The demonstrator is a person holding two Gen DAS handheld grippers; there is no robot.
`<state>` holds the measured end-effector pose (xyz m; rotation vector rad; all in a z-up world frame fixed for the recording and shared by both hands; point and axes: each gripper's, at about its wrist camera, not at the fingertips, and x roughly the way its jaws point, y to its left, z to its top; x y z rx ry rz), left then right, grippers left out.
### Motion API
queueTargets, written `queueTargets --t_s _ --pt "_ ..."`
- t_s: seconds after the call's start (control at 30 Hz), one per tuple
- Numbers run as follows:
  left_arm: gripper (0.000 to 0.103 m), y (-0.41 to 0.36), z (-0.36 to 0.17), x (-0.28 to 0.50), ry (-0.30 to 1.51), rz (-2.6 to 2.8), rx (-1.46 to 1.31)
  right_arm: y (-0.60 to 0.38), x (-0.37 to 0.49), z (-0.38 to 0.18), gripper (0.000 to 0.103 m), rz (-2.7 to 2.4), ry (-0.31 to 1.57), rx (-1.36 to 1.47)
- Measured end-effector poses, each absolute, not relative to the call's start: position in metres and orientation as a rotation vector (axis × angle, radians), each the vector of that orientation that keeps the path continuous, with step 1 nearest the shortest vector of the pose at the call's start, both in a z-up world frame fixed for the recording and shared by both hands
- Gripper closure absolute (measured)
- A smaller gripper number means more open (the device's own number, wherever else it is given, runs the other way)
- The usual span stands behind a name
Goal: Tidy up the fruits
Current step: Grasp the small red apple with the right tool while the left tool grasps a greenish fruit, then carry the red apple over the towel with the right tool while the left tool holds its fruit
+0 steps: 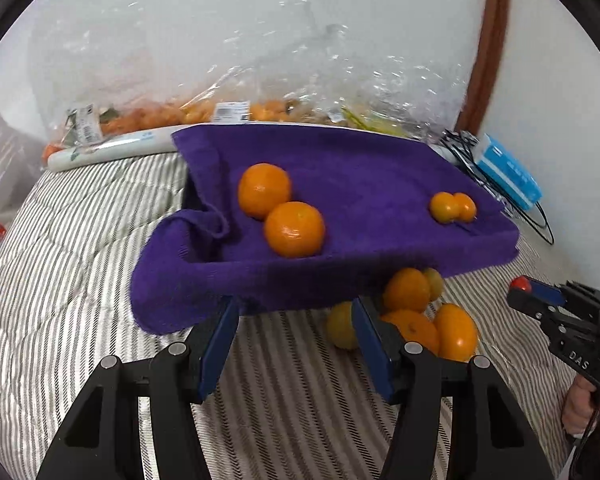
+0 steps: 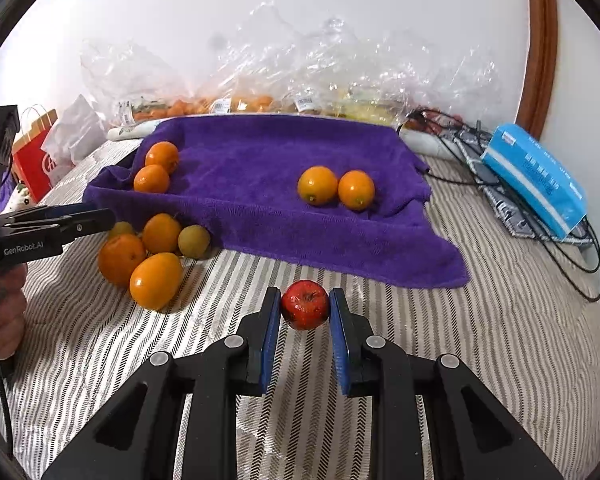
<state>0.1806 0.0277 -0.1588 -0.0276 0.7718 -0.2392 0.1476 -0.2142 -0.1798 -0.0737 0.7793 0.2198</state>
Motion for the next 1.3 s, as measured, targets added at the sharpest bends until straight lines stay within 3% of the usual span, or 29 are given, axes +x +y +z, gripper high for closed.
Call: queueTargets --t_s 0.23,0.33,0.47,0.87,1.3 --pt "0.049 0.011 -0.161 0.184 0.803 -0.27 0.007 -0.219 0.149 -0.181 0.079 0.248 0.788 -0.029" --pt "0.065 0.006 -0.163 0.185 0.825 -0.289 0.023 -0.222 0.151 -0.182 0.079 0.264 0.796 -0.001" --pt "0.073 0.003 -0.163 0.184 0.826 -0.304 0.024 -0.218 0.152 -0.183 0.079 0.271 0.805 -0.016" --pt "0.077 0.01 -0.164 0.183 0.851 -0.359 -0.065 -0.22 0.152 -0.183 0.079 0.262 0.808 -0.009" --pt "0.077 0.028 -0.146 0.171 0.709 -0.311 -0.15 -0.229 0.15 -0.182 0.079 0.248 0.78 0.047"
